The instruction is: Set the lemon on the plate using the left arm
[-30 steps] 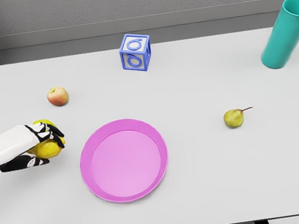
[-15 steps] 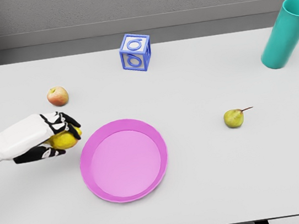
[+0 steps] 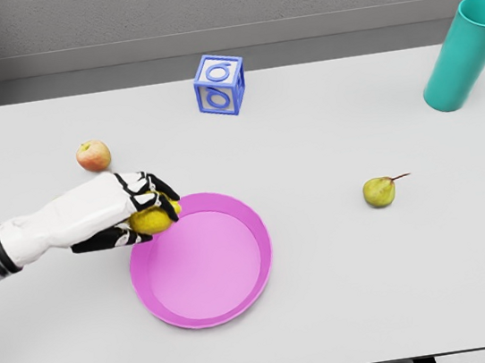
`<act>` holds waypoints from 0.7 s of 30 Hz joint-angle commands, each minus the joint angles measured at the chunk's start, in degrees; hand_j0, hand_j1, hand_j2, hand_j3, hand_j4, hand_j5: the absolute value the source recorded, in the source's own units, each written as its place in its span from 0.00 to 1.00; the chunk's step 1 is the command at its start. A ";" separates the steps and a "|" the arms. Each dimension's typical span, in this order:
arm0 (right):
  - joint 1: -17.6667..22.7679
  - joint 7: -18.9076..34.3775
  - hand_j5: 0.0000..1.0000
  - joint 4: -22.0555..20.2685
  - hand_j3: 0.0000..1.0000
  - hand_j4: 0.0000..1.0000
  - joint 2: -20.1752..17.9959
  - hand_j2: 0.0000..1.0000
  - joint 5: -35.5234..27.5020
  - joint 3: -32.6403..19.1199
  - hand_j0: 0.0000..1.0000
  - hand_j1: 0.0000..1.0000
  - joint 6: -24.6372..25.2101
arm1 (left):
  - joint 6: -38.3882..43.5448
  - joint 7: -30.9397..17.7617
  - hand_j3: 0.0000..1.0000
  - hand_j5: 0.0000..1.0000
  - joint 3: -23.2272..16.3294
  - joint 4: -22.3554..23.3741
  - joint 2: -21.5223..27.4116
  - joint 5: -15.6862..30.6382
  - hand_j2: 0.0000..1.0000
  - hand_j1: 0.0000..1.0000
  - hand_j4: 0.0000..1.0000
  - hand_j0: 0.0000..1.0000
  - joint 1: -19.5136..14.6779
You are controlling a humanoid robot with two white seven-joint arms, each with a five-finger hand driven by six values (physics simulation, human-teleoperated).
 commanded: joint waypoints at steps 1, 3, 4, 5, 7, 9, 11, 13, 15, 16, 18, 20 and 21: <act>0.00 0.01 1.00 -0.01 1.00 1.00 0.00 1.00 -0.03 -0.02 1.00 1.00 0.00 | 0.13 -0.02 0.33 0.33 -1.59 -0.18 -1.68 -1.11 0.33 0.33 0.33 0.33 -0.17; 0.00 0.01 1.00 -0.01 1.00 1.00 0.00 1.00 -0.03 -0.02 1.00 1.00 0.00 | 0.13 -0.02 0.33 0.33 -2.82 -0.27 -1.68 -1.11 0.33 0.33 0.33 0.33 -1.06; 0.00 0.01 1.00 -0.01 1.00 1.00 0.00 1.00 -0.03 -0.02 1.00 1.00 0.00 | 0.13 -0.02 0.33 0.33 -3.00 -0.27 -1.77 -1.19 0.33 0.33 0.33 0.33 -1.41; 0.00 0.01 1.00 -0.01 1.00 1.00 0.00 1.00 -0.03 -0.02 1.00 1.00 0.00 | 0.13 -0.02 0.33 0.33 -3.70 -0.27 -2.47 -1.20 0.33 0.33 0.33 0.33 -1.58; 0.00 0.01 1.00 -0.01 1.00 1.00 0.00 1.00 -0.03 -0.02 1.00 1.00 0.00 | 0.13 -0.02 0.33 0.33 -5.37 -0.27 -2.56 -1.55 0.33 0.33 0.33 0.33 -2.55; 0.00 0.01 1.00 -0.01 1.00 1.00 0.00 1.00 -0.03 -0.02 1.00 1.00 0.00 | 0.13 -0.02 0.33 0.33 -5.46 -0.27 -3.53 -1.72 0.33 0.33 0.33 0.33 -2.55; 0.00 0.01 1.00 -0.01 1.00 1.00 0.00 1.00 -0.03 -0.02 1.00 1.00 0.00 | 0.13 -0.02 0.33 0.33 -5.99 -0.27 -3.79 -2.51 0.33 0.33 0.33 0.33 -2.64; 0.00 0.01 1.00 -0.01 1.00 1.00 0.00 1.00 -0.03 -0.02 1.00 1.00 0.00 | 0.13 -0.02 0.35 0.35 -7.04 -0.27 -4.32 -2.51 0.35 0.35 0.35 0.35 -3.60; 0.00 0.01 1.00 -0.01 1.00 1.00 0.00 1.00 -0.03 -0.02 1.00 1.00 0.00 | 0.13 -0.02 0.49 0.49 -7.04 -0.27 -4.41 -2.51 0.49 0.49 0.49 0.49 -3.69; 0.00 0.01 1.00 -0.01 1.00 1.00 0.00 1.00 -0.03 -0.02 1.00 1.00 0.00 | 0.13 -0.02 0.67 0.67 -7.04 -0.27 -4.41 -2.51 0.67 0.67 0.67 0.67 -3.69; 0.00 0.01 1.00 -0.01 1.00 1.00 0.00 1.00 -0.03 -0.02 1.00 1.00 0.00 | 0.13 0.06 0.89 0.89 -6.96 -0.27 -4.41 -2.43 0.89 0.89 0.89 0.89 -3.61; 0.00 0.01 1.00 -0.01 1.00 1.00 0.00 1.00 0.06 -0.02 1.00 1.00 0.00 | 0.13 0.06 1.00 1.00 -6.87 -0.27 -4.23 -2.43 1.00 1.00 1.00 1.00 -3.52; 0.00 0.01 1.00 -0.01 1.00 1.00 0.00 1.00 -0.03 -0.02 1.00 1.00 0.00 | 0.13 0.06 1.00 1.00 -6.60 -0.27 -4.15 -2.43 1.00 1.00 1.00 1.00 -3.43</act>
